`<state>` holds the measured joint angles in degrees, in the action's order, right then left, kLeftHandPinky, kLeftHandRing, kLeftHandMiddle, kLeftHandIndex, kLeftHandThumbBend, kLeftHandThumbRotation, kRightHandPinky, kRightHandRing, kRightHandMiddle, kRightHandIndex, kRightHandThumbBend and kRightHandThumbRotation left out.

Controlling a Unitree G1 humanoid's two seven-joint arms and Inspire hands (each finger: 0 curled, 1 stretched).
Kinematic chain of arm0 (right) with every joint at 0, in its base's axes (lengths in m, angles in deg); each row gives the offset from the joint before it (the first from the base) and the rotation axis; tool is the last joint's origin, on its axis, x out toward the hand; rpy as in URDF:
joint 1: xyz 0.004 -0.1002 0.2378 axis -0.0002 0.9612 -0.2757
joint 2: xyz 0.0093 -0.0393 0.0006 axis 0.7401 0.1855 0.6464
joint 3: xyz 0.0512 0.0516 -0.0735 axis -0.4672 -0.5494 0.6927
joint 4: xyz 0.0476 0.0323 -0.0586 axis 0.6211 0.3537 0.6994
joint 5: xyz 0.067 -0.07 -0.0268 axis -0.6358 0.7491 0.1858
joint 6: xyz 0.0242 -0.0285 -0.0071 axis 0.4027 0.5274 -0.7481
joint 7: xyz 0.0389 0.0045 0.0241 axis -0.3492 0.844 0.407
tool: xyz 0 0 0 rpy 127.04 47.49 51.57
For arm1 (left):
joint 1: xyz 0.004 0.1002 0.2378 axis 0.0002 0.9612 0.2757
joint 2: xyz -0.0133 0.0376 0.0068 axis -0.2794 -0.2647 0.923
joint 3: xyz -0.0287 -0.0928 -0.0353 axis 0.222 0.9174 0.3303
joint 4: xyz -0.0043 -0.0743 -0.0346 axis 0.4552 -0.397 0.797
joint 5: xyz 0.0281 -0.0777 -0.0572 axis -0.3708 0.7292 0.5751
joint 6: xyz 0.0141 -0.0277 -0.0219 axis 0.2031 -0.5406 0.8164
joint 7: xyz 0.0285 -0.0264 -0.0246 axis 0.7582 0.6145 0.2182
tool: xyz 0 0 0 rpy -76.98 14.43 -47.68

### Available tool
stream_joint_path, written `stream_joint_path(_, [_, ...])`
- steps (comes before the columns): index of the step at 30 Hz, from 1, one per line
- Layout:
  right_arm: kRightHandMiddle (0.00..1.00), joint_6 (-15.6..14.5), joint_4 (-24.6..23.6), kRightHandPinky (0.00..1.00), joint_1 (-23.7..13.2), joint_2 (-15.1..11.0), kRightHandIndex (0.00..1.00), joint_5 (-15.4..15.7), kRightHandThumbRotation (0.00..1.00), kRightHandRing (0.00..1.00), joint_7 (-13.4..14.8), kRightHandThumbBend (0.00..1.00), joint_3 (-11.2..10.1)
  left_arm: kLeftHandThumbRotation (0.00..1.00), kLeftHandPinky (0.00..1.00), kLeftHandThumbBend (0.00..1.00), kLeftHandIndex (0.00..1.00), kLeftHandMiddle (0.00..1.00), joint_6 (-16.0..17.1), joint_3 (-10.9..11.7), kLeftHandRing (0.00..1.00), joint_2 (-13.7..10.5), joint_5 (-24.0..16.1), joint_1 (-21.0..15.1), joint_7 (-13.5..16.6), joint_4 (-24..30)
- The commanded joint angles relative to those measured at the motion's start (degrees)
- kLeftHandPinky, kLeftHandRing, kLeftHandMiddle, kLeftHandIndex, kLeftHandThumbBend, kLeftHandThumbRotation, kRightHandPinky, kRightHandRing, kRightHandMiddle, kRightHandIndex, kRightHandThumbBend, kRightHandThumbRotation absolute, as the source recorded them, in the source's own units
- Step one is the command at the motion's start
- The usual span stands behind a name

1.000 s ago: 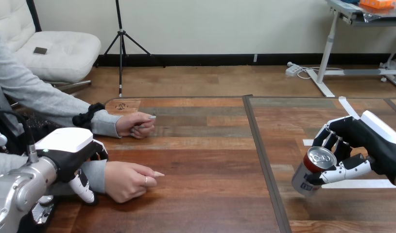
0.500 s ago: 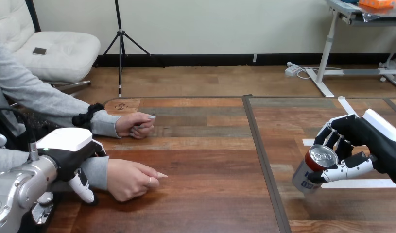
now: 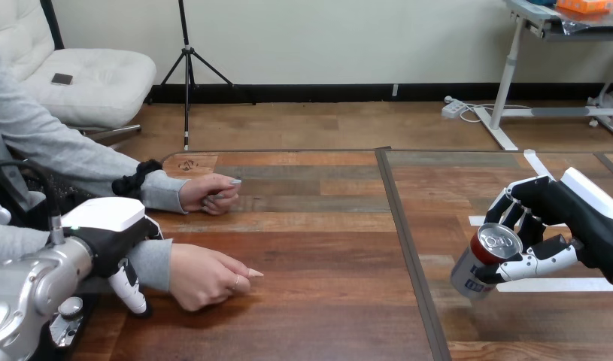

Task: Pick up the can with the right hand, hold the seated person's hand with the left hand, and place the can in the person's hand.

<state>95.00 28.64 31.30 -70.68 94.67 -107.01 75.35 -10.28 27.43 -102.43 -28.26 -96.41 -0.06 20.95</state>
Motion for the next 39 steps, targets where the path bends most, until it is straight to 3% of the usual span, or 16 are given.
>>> stream_joint_path(1, [0.34,0.8,-1.9,0.26,-5.6,-0.4,0.40,-1.8,0.00,0.29,0.3,0.84,-2.0,0.01,0.35,0.83,0.58,0.53,-0.4,-1.0,0.43,0.2,-0.1,-2.7,-0.5,-0.6])
stream_joint_path(7, [0.34,1.1,-1.6,0.26,-5.6,-0.5,0.40,-1.8,0.00,0.29,0.6,0.84,-1.9,0.00,0.25,0.79,0.51,0.44,0.5,-0.7,0.33,0.1,0.7,-2.5,0.2,-0.5])
stream_joint_path(11, [0.34,1.2,-1.5,0.25,-5.6,-0.5,0.40,-1.6,0.00,0.28,0.7,0.84,-1.8,0.00,0.22,0.78,0.46,0.40,1.7,-0.2,0.30,0.2,1.3,-2.1,2.3,-0.8])
stream_joint_path(24, [0.33,0.3,-2.1,0.25,-5.3,-0.6,0.41,-1.4,0.00,0.28,0.8,0.84,-1.8,0.00,0.19,0.68,0.37,0.35,6.6,0.7,0.26,-0.1,3.1,-1.5,8.2,-2.5])
stream_joint_path(39, [0.32,0.3,-2.0,0.22,-5.1,-0.5,0.41,-0.7,0.00,0.25,1.5,0.85,-1.7,0.00,0.19,0.60,0.33,0.32,10.6,1.7,0.26,0.0,6.1,-1.2,12.9,-4.4])
